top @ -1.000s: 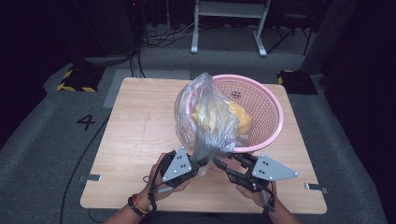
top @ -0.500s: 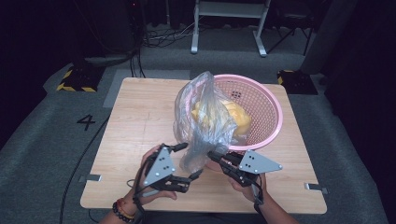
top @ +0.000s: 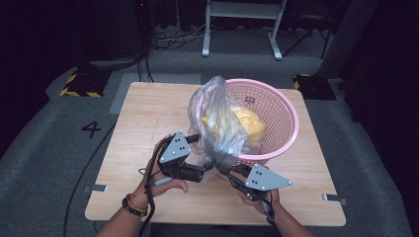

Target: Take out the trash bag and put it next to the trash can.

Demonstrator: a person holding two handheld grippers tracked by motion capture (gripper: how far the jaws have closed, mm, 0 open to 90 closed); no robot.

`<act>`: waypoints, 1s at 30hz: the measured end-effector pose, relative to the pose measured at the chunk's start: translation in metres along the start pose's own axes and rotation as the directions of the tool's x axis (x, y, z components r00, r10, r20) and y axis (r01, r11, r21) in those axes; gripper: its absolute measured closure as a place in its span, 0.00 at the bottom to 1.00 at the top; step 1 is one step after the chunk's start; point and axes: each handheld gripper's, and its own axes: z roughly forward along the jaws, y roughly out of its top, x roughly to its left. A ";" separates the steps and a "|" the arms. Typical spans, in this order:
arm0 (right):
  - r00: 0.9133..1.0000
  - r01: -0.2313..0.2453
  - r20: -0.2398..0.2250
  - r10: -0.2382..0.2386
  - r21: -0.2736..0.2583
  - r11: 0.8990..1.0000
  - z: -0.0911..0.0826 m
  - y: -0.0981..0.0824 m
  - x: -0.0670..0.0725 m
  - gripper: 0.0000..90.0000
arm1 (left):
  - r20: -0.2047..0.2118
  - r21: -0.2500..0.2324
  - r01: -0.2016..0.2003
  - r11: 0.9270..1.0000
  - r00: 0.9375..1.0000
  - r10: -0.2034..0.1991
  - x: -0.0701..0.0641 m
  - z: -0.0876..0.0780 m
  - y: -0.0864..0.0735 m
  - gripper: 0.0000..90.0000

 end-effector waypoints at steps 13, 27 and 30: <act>0.997 0.040 -0.073 -0.038 0.033 0.999 0.002 -0.011 0.007 0.99 | -0.008 0.026 0.032 0.999 0.999 -0.032 0.009 0.010 -0.003 0.48; 0.998 0.004 -0.064 0.001 0.077 0.997 -0.010 -0.029 0.001 0.67 | -0.064 -0.130 -0.042 0.991 0.997 0.034 0.014 -0.013 -0.002 0.98; 0.996 -0.021 -0.088 0.030 0.100 0.995 -0.020 -0.036 -0.003 0.58 | -0.099 -0.156 -0.064 0.986 0.994 0.049 0.014 -0.020 -0.001 0.98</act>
